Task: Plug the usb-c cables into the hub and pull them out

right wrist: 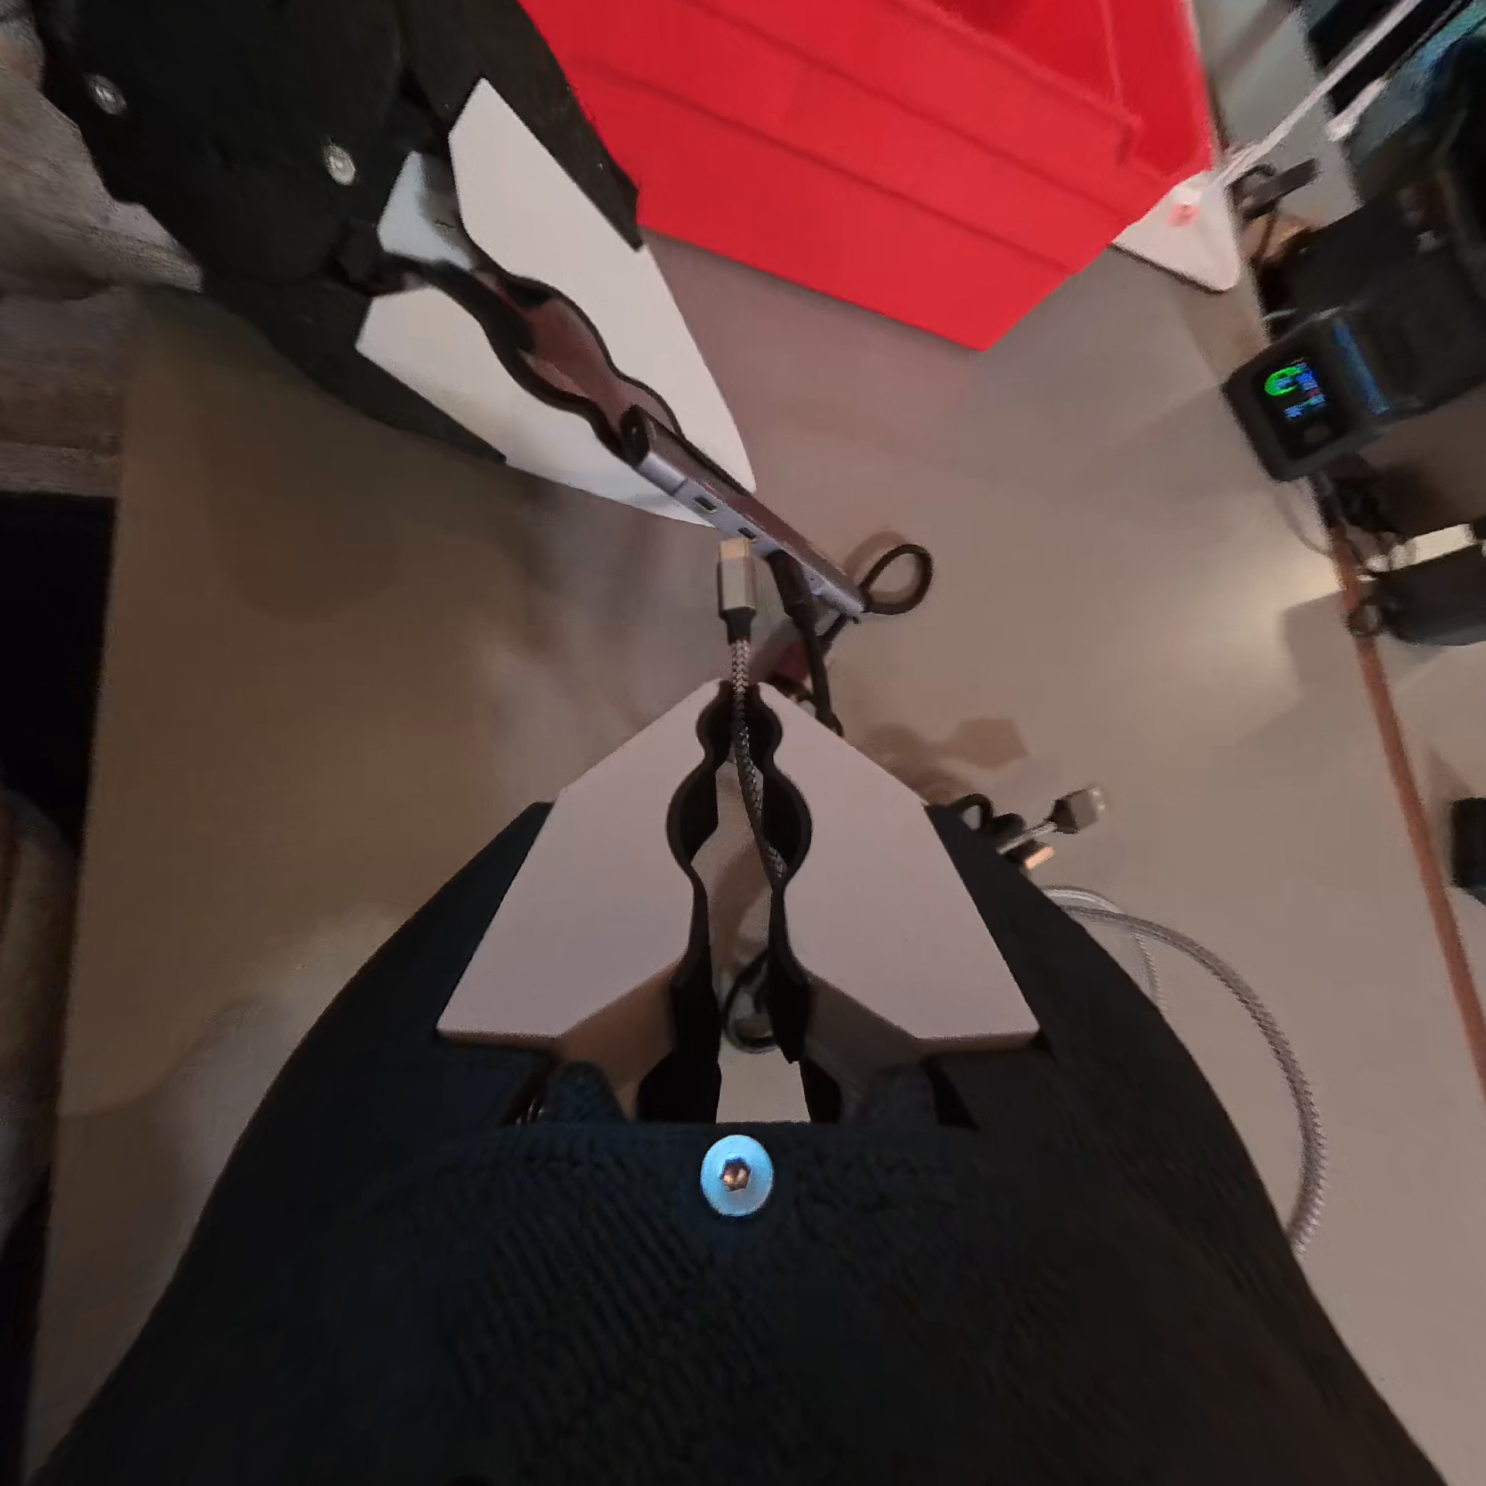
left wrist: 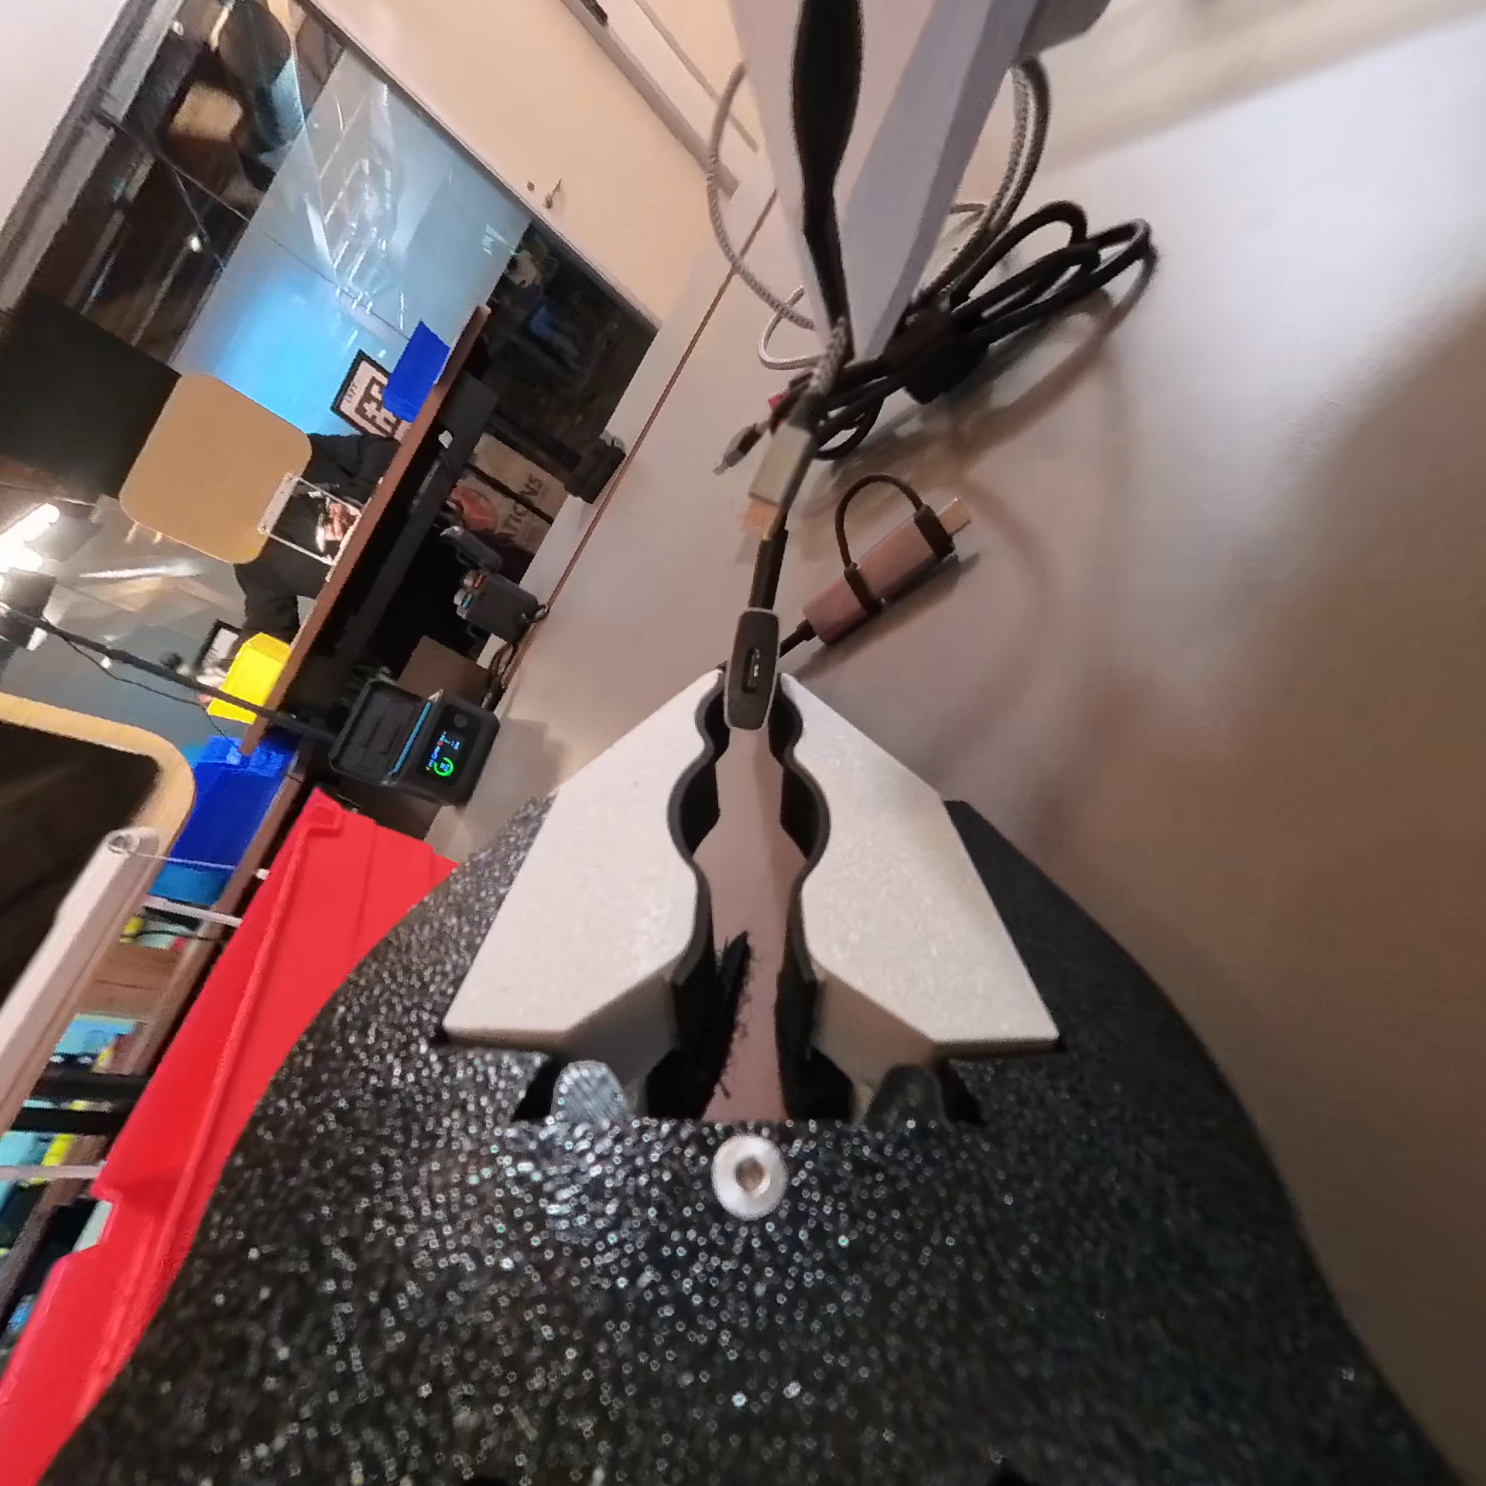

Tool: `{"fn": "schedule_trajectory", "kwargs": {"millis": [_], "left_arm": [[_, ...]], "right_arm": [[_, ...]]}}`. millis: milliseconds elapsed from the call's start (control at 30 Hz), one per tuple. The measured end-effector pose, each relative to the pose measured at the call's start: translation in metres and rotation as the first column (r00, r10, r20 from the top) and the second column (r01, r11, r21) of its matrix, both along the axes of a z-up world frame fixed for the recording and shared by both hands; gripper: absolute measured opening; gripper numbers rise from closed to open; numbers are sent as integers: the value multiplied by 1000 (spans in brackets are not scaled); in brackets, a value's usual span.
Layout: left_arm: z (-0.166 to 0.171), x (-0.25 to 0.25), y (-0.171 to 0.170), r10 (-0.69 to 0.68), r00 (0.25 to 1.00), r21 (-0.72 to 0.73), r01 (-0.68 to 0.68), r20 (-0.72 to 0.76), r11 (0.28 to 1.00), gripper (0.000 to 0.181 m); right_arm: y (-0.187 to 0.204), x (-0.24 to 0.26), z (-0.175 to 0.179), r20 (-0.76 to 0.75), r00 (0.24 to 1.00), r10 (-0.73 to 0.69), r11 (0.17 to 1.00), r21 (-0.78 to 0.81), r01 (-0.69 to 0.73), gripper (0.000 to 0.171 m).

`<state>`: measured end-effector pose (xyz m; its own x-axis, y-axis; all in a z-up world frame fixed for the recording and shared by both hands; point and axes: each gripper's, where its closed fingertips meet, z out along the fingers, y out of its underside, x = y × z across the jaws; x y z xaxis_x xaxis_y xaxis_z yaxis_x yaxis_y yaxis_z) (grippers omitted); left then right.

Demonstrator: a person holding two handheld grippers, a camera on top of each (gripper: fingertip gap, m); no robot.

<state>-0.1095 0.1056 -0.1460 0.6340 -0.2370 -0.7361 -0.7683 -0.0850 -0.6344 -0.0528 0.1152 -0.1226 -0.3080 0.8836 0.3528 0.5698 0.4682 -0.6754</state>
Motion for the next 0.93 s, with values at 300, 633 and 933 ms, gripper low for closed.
{"fn": "schedule_trajectory", "kwargs": {"millis": [300,633,933], "left_arm": [[-3,16,-5,-73,961,53,90,-267,994,7],[-5,17,-6,-77,943,56,100,-325,993,7],[-4,21,-6,-65,905,82,110,-421,991,8]], "right_arm": [[2,3,-14,197,979,50,990,-141,-22,1],[-2,2,-22,277,957,84,950,-314,7,1],[-7,7,-22,331,936,122,728,-671,143,1]]}}
